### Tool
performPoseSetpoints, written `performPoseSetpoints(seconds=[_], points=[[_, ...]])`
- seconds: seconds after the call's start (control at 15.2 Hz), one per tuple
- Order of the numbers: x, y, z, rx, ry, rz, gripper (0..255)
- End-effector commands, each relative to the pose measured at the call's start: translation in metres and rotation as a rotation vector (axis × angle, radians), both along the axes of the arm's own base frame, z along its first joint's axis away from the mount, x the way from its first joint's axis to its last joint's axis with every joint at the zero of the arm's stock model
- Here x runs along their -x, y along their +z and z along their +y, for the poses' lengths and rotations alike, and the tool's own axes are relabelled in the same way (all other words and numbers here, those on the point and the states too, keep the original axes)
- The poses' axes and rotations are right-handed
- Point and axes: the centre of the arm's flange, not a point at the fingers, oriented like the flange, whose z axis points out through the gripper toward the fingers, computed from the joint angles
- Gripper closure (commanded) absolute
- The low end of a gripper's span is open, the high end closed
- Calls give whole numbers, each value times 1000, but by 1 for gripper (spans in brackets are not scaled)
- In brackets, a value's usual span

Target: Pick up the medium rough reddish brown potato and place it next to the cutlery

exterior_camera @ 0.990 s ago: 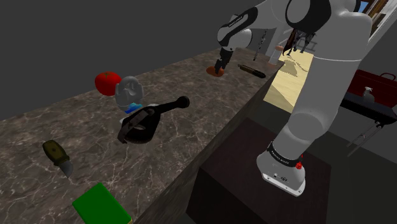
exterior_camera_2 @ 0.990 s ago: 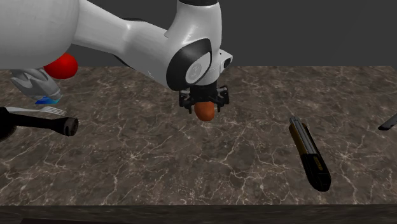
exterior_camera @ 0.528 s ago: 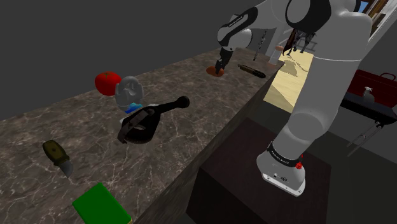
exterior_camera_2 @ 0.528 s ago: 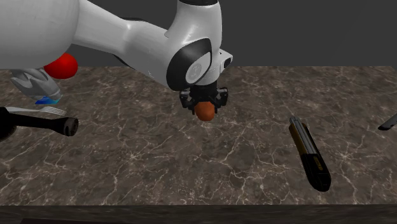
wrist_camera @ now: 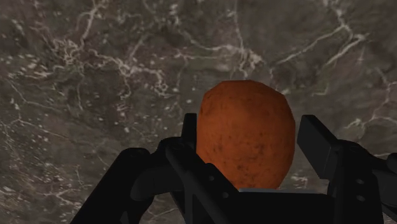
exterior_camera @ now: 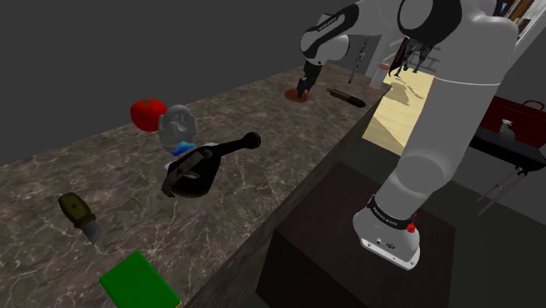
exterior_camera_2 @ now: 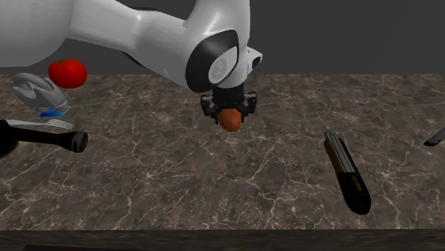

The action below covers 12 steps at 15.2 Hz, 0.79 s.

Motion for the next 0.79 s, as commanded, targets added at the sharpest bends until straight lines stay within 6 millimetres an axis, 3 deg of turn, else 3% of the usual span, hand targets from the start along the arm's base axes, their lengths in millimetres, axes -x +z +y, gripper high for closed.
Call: performPoseSetpoints(seconds=[0.0,0.73], points=[[-1,11,1,0,0,0,255],[-1,69,1,0,0,0,255]])
